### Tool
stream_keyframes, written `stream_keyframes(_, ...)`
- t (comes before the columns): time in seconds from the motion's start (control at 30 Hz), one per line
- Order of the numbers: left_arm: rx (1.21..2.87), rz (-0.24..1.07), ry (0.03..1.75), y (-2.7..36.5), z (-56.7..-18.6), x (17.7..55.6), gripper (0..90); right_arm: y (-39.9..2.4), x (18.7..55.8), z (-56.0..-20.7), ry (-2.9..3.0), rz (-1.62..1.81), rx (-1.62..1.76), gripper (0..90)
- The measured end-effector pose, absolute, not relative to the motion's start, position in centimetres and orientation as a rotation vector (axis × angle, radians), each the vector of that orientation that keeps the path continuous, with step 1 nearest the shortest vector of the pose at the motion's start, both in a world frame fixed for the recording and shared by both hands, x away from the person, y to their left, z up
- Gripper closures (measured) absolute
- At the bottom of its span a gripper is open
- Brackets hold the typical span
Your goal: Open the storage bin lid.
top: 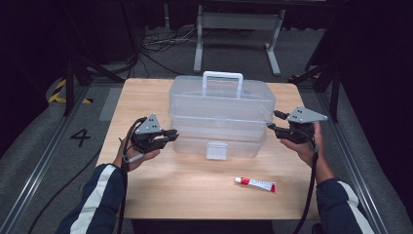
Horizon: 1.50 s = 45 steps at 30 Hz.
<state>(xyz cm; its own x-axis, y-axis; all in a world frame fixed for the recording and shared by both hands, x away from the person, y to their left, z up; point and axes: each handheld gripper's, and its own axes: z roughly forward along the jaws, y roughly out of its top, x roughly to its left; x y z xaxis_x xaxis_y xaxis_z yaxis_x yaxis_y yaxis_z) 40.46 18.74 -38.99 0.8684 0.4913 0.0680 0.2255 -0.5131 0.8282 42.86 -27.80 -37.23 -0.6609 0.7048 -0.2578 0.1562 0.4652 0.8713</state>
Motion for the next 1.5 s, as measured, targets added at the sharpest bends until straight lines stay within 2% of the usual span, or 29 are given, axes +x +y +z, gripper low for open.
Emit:
stream_keyframes(0.43,2.175,0.315,0.480,17.9,-40.0,40.3,69.4,-27.3,43.1,-36.3,1.967,1.225,0.703,59.4)
stream_keyframes(0.93,2.165,0.334,0.466,18.1,-39.8,40.4,64.2,-26.4,44.2,-35.6,1.884,1.185,0.725,64.9)
stream_keyframes(1.23,2.160,0.340,0.457,17.8,-39.9,40.5,67.3,-26.1,44.8,-35.4,1.833,1.153,0.743,69.5)
stream_keyframes(1.5,2.146,0.381,0.469,17.8,-40.0,40.5,74.4,-25.8,44.6,-35.1,1.777,1.154,0.749,74.0)
